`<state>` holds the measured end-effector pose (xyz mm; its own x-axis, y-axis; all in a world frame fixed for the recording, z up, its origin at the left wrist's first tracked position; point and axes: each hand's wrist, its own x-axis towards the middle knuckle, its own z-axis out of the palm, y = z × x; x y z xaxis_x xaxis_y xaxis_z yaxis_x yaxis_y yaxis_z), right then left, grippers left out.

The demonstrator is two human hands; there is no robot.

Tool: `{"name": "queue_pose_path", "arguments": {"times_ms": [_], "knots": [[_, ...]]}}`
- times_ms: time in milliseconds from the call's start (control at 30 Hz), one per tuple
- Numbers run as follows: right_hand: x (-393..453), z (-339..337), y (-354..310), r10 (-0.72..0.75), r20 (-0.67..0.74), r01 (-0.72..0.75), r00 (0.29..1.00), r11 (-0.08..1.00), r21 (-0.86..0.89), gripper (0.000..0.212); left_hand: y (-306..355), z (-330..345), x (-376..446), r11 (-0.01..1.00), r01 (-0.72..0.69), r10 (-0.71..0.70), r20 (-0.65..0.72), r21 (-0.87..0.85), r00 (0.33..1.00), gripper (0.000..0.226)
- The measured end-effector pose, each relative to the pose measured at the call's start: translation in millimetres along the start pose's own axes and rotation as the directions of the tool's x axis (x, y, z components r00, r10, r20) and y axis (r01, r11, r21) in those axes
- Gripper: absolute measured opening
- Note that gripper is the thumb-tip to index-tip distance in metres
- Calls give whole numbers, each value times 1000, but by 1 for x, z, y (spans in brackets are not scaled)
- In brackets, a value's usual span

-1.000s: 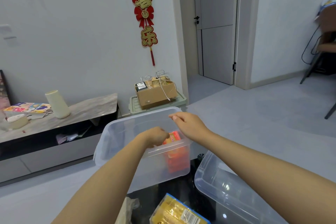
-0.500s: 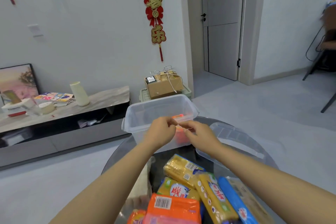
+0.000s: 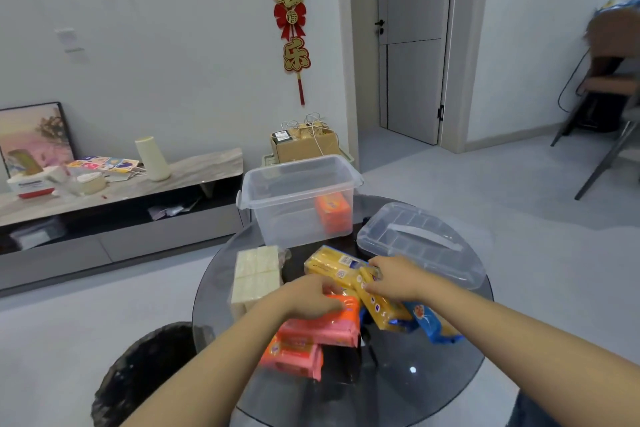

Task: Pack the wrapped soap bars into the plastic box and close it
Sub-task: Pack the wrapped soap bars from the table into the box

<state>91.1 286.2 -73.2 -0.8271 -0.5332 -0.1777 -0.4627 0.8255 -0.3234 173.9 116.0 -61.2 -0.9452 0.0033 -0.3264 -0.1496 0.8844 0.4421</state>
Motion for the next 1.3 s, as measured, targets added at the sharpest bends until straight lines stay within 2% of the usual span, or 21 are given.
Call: {"name": "queue_pose_path", "arguments": {"times_ms": [67, 133, 200, 367, 533, 633, 733, 800, 933, 1000, 1100, 1200, 1300], "knots": [[-3, 3, 6, 28, 46, -26, 999, 998, -57, 48, -3, 3, -4, 999, -35, 34, 46, 33, 998, 39], [-5, 5, 12, 28, 72, -25, 997, 999, -47, 62, -7, 4, -7, 992, -23, 14, 70, 128, 997, 67], [-4, 3, 17, 16, 83, -15, 996, 1000, -10, 68, -10, 5, -7, 983, -4, -10, 75, 183, 997, 81], [4, 1, 22, 11, 142, -15, 990, 1000, 26, 74, -9, 5, -5, 988, 17, -29, 74, 156, 997, 78], [11, 14, 19, -2, 50, -2, 999, 996, 88, 64, -14, 2, -3, 988, -12, -9, 134, 152, 991, 92], [14, 17, 18, 18, 1, -18, 1000, 980, 201, 55, -16, 4, 2, 987, -8, -3, 67, 162, 998, 93], [20, 17, 17, 20, 22, -26, 1000, 944, 330, 57, -22, -1, 11, 992, 27, -23, -31, 125, 999, 92], [22, 18, 17, 28, 28, -36, 999, 925, 378, 60, -25, -5, 18, 990, 34, -30, -29, 140, 999, 90], [20, 13, 21, -11, 86, -25, 996, 910, 414, 65, -10, -1, 32, 997, 19, -29, -122, -79, 992, 78], [17, 8, 24, -60, 125, 2, 990, 908, 418, 58, 1, 8, 42, 998, 23, -36, -224, -58, 974, 73], [10, -2, 32, -85, 116, 33, 990, 920, 390, 42, 19, 20, 54, 995, 66, -85, -308, -70, 948, 70], [2, -12, 38, -76, 104, 57, 992, 983, 175, 39, 32, 28, 61, 996, 92, -90, -318, -9, 944, 71], [-6, -20, 45, -48, 202, 41, 978, 998, 40, 40, 44, 34, 66, 988, 136, -106, -319, 72, 942, 87]]}}
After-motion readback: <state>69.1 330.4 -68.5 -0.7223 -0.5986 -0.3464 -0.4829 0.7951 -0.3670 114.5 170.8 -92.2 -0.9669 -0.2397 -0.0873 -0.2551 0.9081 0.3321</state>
